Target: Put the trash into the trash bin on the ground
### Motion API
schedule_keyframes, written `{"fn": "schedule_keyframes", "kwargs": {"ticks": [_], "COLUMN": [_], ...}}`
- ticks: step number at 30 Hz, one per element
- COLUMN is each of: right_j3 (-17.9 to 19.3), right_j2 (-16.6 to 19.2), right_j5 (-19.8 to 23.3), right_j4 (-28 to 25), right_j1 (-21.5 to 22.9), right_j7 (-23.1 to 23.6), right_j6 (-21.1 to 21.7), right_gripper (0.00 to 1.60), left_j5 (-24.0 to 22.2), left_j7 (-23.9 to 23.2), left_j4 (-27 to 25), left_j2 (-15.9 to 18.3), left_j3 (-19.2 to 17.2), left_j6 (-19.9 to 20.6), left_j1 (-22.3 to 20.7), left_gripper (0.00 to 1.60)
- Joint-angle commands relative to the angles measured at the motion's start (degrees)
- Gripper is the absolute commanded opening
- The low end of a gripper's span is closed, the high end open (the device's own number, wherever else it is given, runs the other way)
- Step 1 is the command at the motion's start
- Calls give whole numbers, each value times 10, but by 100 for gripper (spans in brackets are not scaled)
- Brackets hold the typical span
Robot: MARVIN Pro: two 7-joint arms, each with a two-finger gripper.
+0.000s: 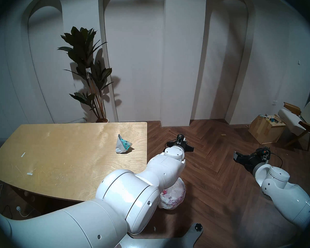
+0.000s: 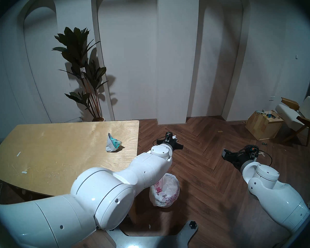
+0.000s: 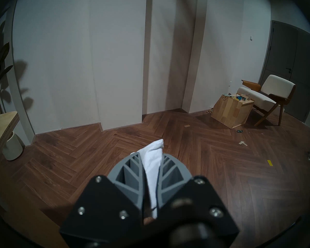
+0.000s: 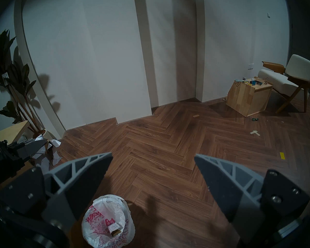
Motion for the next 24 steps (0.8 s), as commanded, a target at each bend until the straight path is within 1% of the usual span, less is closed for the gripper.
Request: {"fn": "schedule_keyframes", "kwargs": {"ticks": [1, 24], "right_j3": [5, 5], "right_j2": [0, 0], "right_j5": [1, 1], "right_j4": [-5, -5], "right_j1": [3, 3], "right_j7": [-1, -1], "right_j6": [-2, -2], "right_gripper": [160, 160], "left_j5": [0, 1], "left_j7": [-3, -4], "left_j4": [-2, 6], "left_j2": [7, 17], "left_j3": [-1, -2], "left_j6": [-12, -19], "left_j1": [-20, -25], "left_gripper": [0, 0]}}
